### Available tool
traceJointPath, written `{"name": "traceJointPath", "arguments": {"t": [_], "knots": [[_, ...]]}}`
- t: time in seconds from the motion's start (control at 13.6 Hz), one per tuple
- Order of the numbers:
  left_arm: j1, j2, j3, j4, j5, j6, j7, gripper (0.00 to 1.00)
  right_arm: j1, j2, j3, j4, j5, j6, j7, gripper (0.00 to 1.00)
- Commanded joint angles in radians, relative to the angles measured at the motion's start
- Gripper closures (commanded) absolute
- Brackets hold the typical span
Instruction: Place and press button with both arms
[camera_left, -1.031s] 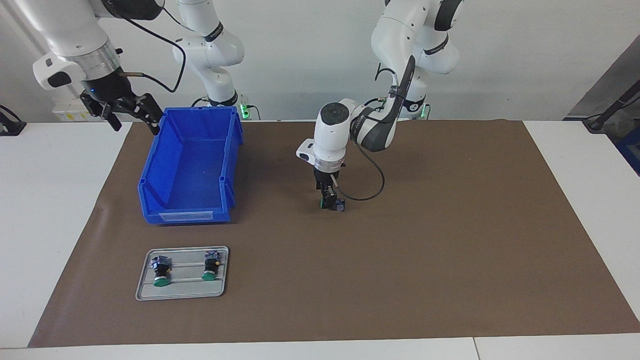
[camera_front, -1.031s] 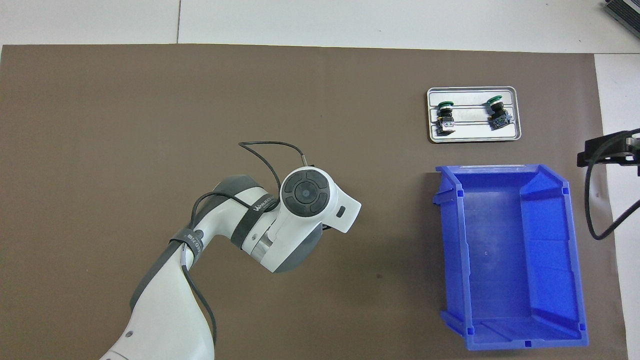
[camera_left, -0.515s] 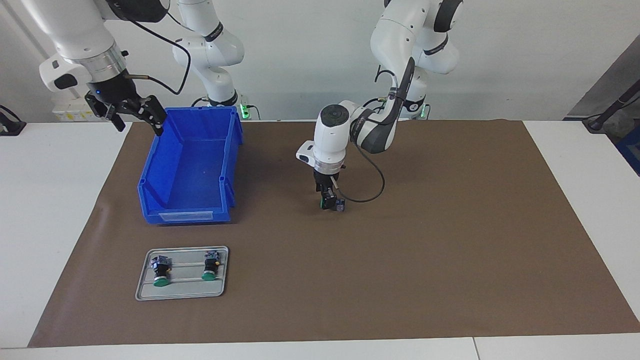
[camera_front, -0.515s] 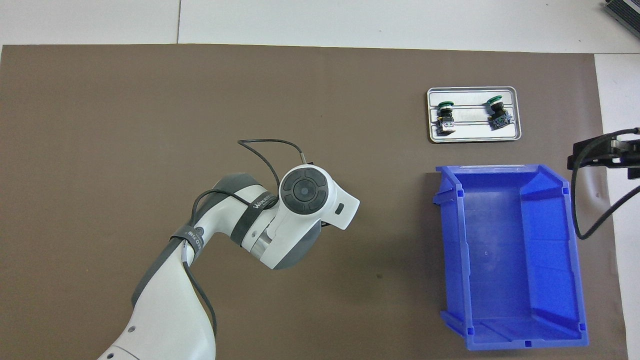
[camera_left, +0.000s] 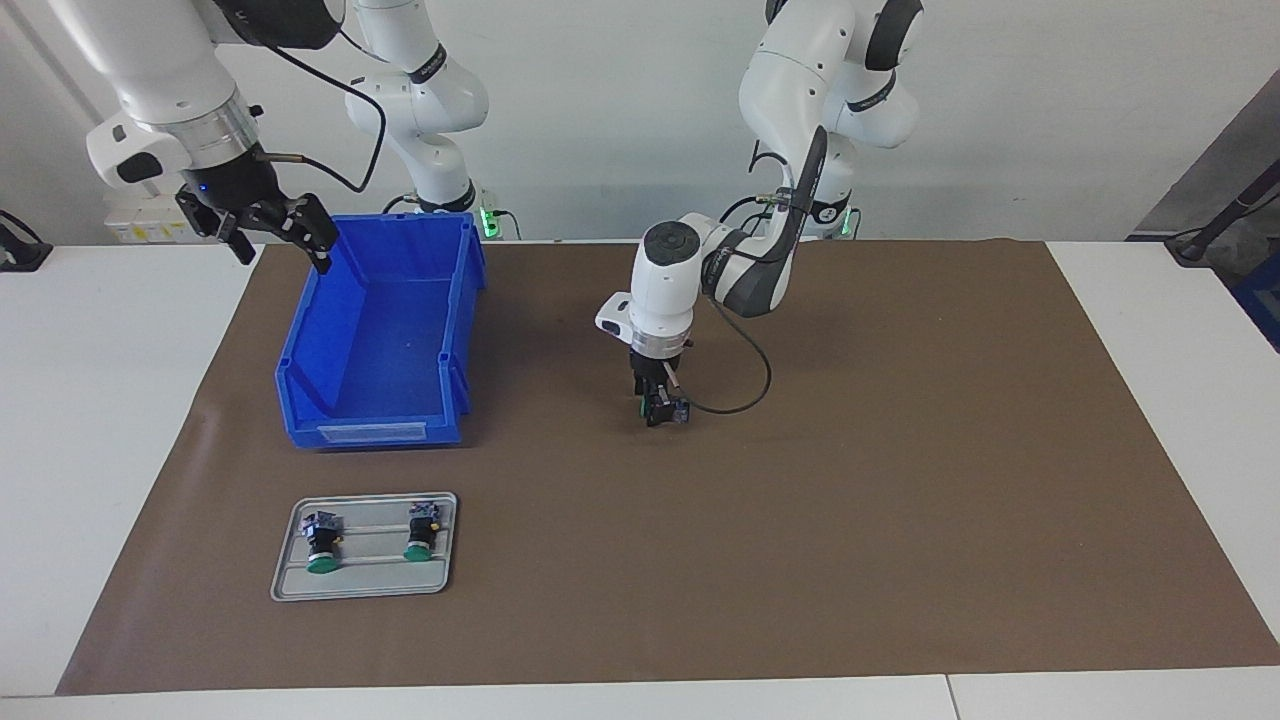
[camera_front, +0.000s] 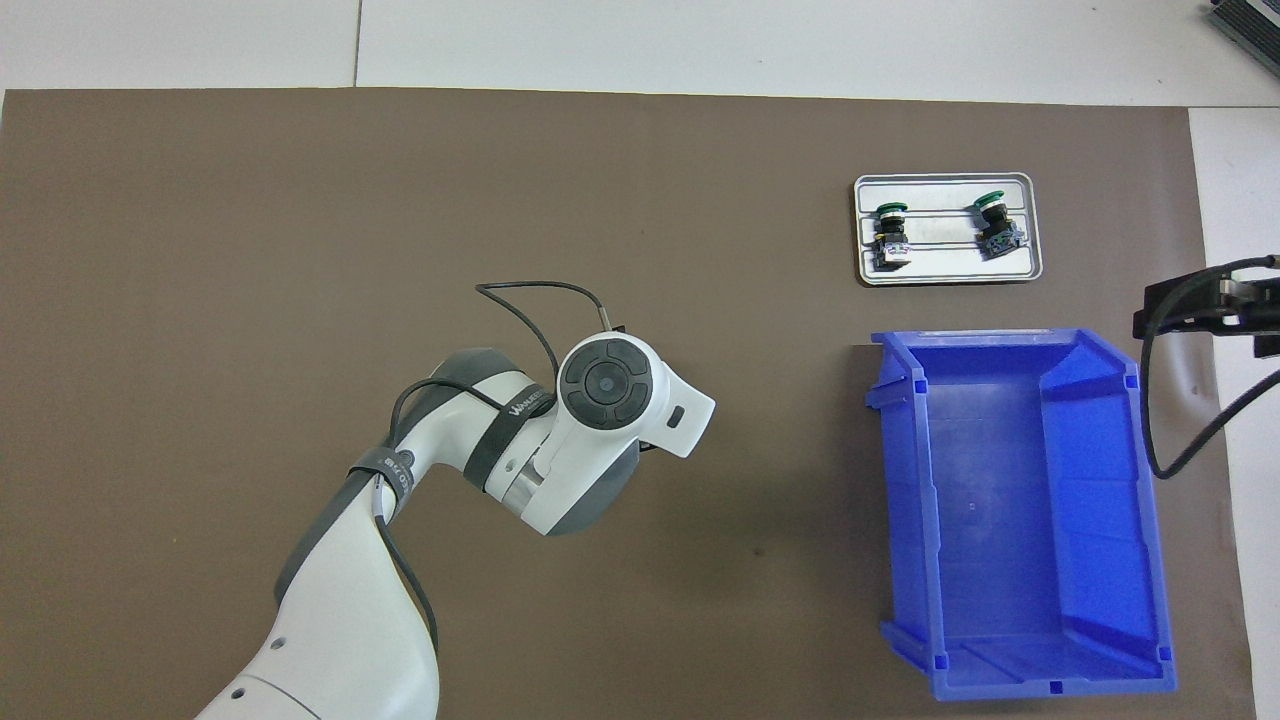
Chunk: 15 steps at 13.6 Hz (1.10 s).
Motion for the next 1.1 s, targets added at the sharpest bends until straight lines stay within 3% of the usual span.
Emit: {"name": "traceJointPath", "arguments": {"t": [0.0, 0.29, 0.66, 1.03], "knots": [[0.003, -0.005, 0.008, -0.001, 0.022, 0.002, -0.021, 1.0, -0.003, -0.017, 0.003, -0.021, -0.001, 0.018, 0.014, 0.0], [0.029, -0.023, 0.011, 0.015, 0.016, -0.038, -0.024, 1.0, -0.012, -0.018, 0.003, -0.022, 0.001, 0.021, 0.008, 0.0], [0.147, -0.165, 0.0, -0.041, 0.005, -0.113, 0.022, 1.0, -0.013, -0.02, 0.002, -0.016, 0.002, -0.006, 0.005, 0.0], [0.297, -0.23, 0.002, -0.112, -0.273, -0.113, 0.325, 1.0, -0.004, -0.018, 0.002, -0.012, 0.007, -0.008, 0.005, 0.0]]}}
